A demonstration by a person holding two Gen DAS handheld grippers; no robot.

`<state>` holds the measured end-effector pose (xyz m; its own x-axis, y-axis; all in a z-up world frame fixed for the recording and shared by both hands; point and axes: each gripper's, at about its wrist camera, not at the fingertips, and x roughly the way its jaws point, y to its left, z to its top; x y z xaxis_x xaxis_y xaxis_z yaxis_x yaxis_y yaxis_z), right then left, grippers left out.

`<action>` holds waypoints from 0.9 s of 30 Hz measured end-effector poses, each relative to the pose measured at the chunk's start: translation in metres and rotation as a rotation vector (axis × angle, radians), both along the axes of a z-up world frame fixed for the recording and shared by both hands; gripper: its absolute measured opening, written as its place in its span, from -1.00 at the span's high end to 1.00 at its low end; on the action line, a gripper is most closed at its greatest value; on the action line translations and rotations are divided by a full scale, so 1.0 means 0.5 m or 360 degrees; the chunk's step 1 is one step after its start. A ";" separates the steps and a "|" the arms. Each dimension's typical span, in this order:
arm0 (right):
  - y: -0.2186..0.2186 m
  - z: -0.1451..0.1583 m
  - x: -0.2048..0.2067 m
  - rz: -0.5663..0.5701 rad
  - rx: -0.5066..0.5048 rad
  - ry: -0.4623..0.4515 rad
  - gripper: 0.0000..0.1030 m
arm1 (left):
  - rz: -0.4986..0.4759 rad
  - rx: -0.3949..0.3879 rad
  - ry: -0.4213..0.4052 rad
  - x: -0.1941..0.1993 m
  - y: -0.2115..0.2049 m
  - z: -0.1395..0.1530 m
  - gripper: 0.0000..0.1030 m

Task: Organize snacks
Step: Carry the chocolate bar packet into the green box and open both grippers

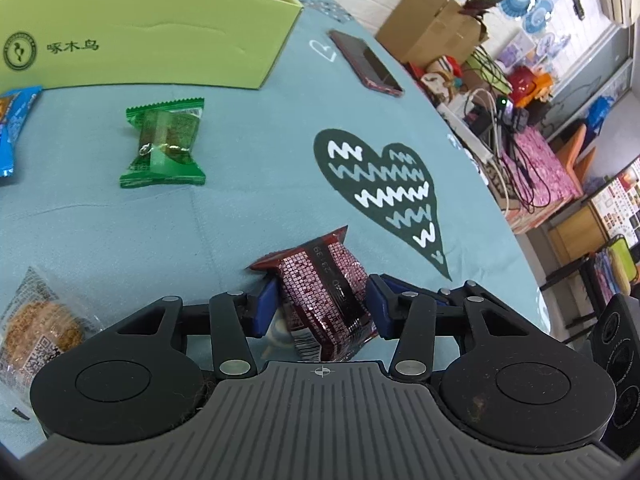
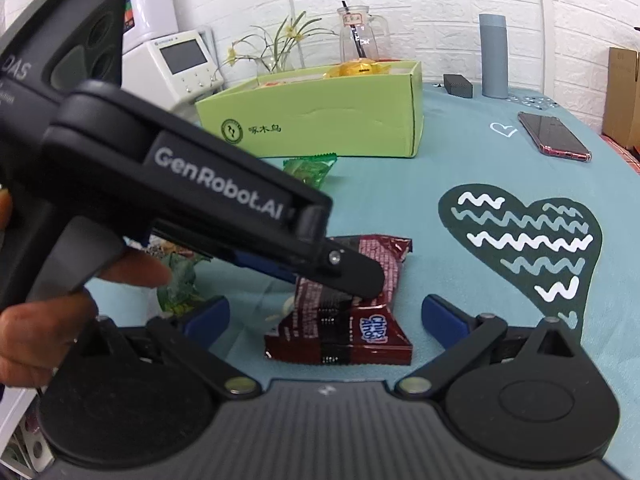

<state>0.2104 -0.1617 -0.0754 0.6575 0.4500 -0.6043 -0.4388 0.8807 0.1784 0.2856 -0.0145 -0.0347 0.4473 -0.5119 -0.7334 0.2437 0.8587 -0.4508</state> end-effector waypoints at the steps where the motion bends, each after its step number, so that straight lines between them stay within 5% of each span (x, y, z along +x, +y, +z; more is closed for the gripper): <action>1: -0.001 0.003 -0.003 -0.0014 0.0008 -0.0002 -0.95 | -0.0002 0.0002 0.0002 0.001 -0.002 -0.001 0.53; 9: 0.014 0.003 -0.007 -0.0047 -0.0077 -0.0034 -0.89 | -0.0054 -0.0035 -0.0001 -0.001 -0.004 -0.007 0.51; 10: 0.019 -0.001 -0.007 -0.0039 -0.0087 -0.0034 -0.84 | -0.0077 -0.0037 -0.0011 -0.003 -0.007 -0.008 0.64; 12: 0.026 0.001 -0.015 -0.0090 -0.0169 -0.0099 -0.32 | -0.0108 -0.0041 -0.0040 -0.006 -0.007 -0.012 0.74; 15: 0.015 0.014 -0.004 -0.0079 -0.0083 -0.0064 -0.31 | -0.0097 -0.0064 -0.0057 -0.004 0.003 0.001 0.85; 20: 0.047 0.077 0.047 -0.0024 -0.0078 -0.0203 -0.33 | -0.0008 -0.0121 -0.0187 0.035 0.047 0.079 0.86; 27: 0.119 0.177 0.242 0.0123 -0.0021 -0.0402 -0.35 | 0.0168 -0.0056 -0.0421 0.179 0.120 0.204 0.86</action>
<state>0.3315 -0.1024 0.0132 0.7522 0.4980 -0.4315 -0.5342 0.8442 0.0432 0.3749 0.0456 0.0674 0.6727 -0.4755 -0.5669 0.2669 0.8705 -0.4134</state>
